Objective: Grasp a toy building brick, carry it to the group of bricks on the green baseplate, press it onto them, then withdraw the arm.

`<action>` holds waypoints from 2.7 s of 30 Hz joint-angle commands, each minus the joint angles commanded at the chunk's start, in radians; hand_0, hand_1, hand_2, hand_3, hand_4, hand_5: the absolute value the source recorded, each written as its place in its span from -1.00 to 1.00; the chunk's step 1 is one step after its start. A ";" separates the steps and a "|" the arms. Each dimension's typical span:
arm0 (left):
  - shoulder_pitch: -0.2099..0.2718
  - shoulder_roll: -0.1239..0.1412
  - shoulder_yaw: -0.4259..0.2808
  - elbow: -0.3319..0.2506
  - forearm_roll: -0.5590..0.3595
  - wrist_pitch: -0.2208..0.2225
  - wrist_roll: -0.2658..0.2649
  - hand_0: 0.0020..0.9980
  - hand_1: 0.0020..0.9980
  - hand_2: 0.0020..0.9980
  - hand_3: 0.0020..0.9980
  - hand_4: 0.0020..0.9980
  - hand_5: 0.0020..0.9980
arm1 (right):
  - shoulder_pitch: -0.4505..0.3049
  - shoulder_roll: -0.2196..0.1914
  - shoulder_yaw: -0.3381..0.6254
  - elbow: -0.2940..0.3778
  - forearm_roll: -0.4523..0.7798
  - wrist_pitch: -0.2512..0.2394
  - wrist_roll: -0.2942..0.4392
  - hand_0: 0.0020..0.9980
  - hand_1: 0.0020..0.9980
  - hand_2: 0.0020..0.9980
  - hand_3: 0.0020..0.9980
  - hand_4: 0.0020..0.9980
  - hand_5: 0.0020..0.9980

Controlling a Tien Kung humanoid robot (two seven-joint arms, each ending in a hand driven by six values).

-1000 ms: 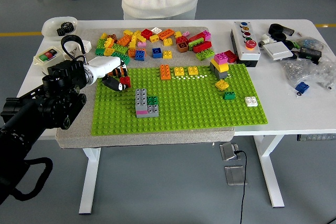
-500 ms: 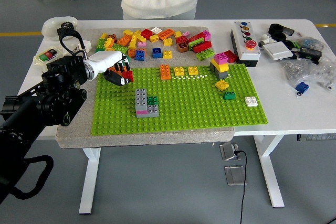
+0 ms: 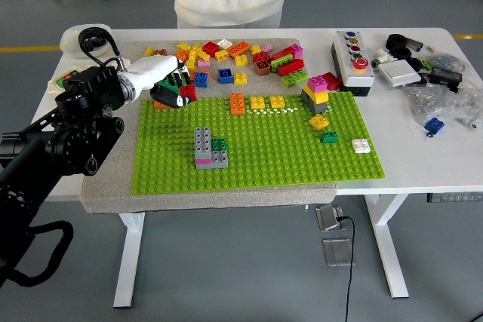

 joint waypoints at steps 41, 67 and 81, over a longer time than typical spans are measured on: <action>0.167 0.126 -0.022 -0.513 0.000 -0.247 0.108 0.23 0.14 0.11 0.12 0.23 -0.43 | -0.022 0.004 0.023 0.000 0.002 -0.001 0.003 0.49 0.28 0.36 0.27 0.71 0.13; 0.324 0.152 -0.057 -0.772 0.000 -0.374 0.181 0.25 0.15 0.11 0.11 0.26 -0.30 | -0.026 0.005 0.033 0.000 0.005 -0.002 0.005 0.49 0.28 0.36 0.27 0.71 0.14; 0.333 0.115 -0.050 -0.774 0.000 -0.362 0.189 0.25 0.16 0.11 0.11 0.26 -0.27 | -0.023 0.005 0.029 0.000 0.008 -0.003 0.005 0.49 0.28 0.36 0.27 0.71 0.13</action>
